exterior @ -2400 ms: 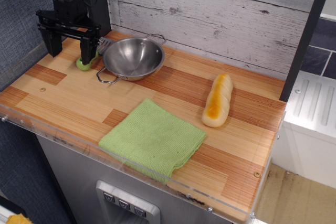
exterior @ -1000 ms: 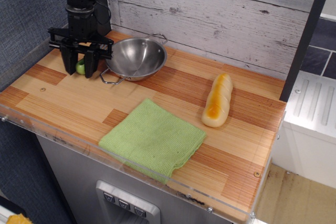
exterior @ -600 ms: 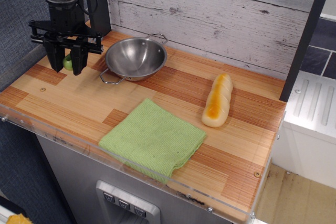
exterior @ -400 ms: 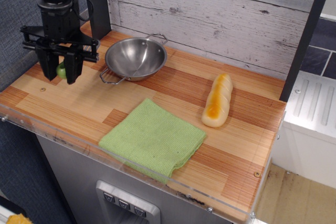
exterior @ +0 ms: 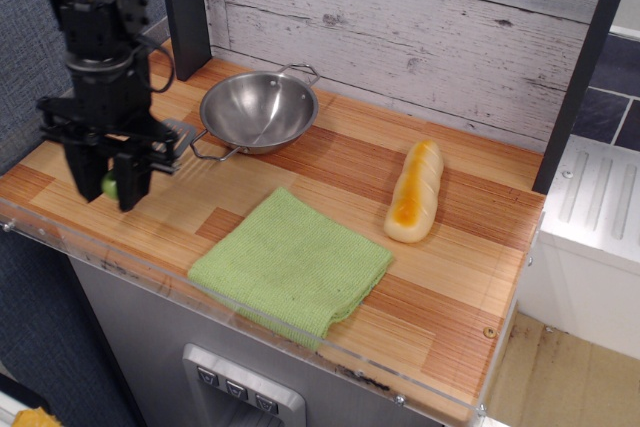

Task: Pick up the green spatula and move it next to the green towel

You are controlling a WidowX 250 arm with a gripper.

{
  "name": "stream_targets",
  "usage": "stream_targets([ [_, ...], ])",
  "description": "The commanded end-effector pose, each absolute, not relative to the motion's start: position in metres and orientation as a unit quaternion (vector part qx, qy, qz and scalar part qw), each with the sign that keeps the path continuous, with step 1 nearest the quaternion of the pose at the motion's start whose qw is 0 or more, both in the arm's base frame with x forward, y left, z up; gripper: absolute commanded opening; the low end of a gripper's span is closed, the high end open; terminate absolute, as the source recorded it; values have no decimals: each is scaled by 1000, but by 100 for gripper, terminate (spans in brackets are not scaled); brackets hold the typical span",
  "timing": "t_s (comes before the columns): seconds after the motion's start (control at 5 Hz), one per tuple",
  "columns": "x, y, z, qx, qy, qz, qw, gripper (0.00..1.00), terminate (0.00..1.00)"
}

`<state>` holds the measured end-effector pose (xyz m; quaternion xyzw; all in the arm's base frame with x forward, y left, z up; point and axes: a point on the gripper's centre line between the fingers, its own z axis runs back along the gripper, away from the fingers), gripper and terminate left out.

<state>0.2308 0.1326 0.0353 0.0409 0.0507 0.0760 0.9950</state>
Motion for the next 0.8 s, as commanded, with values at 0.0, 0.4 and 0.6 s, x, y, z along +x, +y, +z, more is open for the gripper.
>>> stream_targets([
  [0.0,224,165,34,67,77,18,995,0,0],
  [0.4,217,166,30,65,92,0,994,0,0],
  [0.6,215,163,29,60,96,17,993,100,0],
])
